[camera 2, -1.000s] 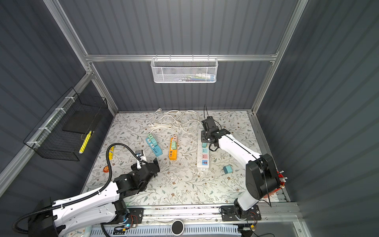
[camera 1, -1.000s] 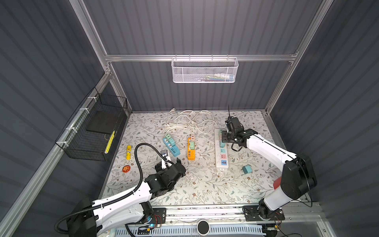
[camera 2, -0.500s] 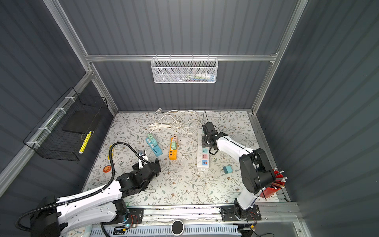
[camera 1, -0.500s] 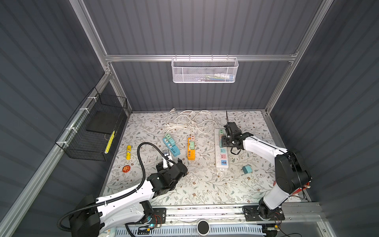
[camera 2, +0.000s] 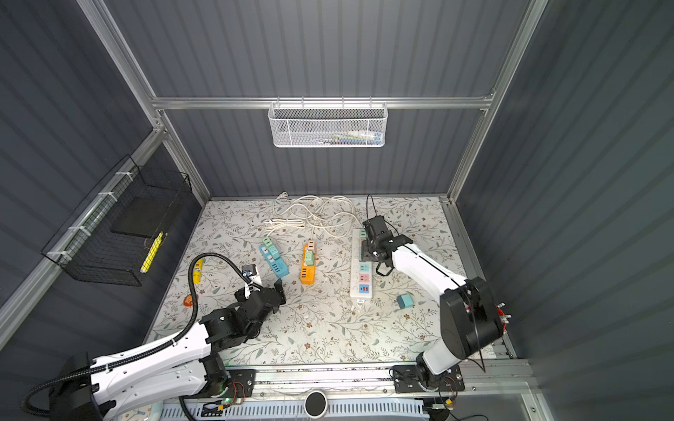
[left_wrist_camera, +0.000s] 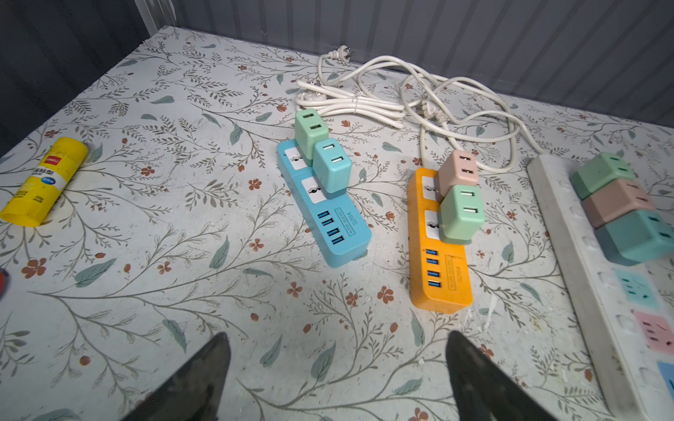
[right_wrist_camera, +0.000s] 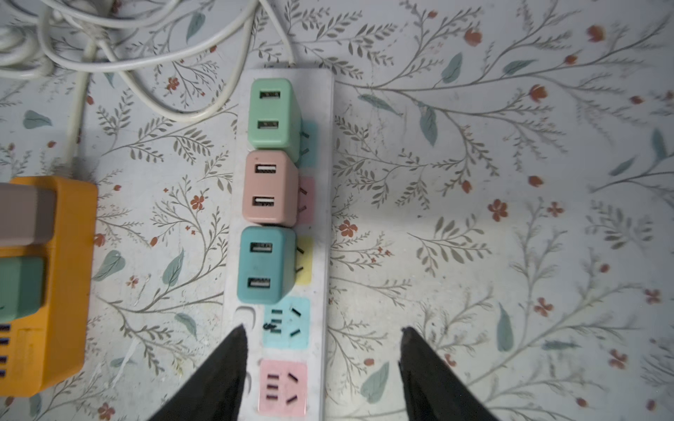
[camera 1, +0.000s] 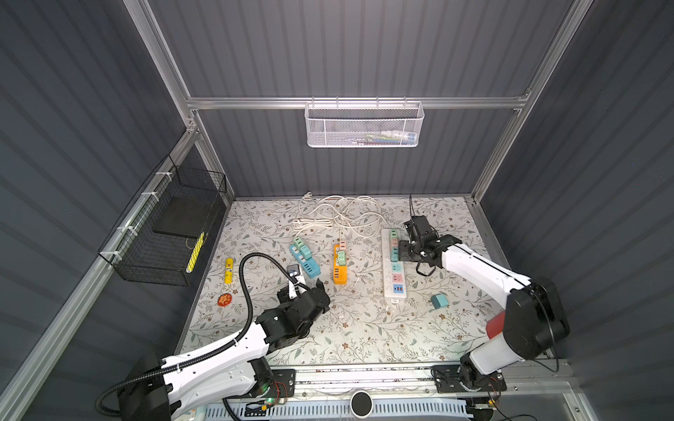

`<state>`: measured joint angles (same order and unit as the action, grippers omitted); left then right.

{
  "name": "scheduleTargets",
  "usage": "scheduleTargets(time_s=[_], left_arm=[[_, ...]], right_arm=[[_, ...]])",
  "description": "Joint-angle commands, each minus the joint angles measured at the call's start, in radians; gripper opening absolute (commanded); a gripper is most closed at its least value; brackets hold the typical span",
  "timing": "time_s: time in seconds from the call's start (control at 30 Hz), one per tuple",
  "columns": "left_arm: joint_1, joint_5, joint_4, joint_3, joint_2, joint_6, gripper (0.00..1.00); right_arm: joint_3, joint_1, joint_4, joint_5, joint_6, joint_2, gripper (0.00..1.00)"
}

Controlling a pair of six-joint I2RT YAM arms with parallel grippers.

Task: Insert the plug
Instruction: 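Move the right gripper to the loose teal adapter near the red cup and grasp it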

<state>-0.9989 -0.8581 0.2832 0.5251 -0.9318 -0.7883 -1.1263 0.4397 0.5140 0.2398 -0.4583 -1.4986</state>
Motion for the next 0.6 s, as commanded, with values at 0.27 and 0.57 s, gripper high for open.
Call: scheduleTargets(time_s=[0.27,0.57], left_arm=[[0.0,0.149,-0.116,-0.012,-0.028,0.056,0.92],[0.0,0.237,-0.111,-0.026,-0.02,0.035,0.92]], right_arm=[[0.225,-0.028,0.354,0.158,-0.457,0.318,0.83],[0.336,-0.141,0.242,0.0,-0.571,0.298,0.87]])
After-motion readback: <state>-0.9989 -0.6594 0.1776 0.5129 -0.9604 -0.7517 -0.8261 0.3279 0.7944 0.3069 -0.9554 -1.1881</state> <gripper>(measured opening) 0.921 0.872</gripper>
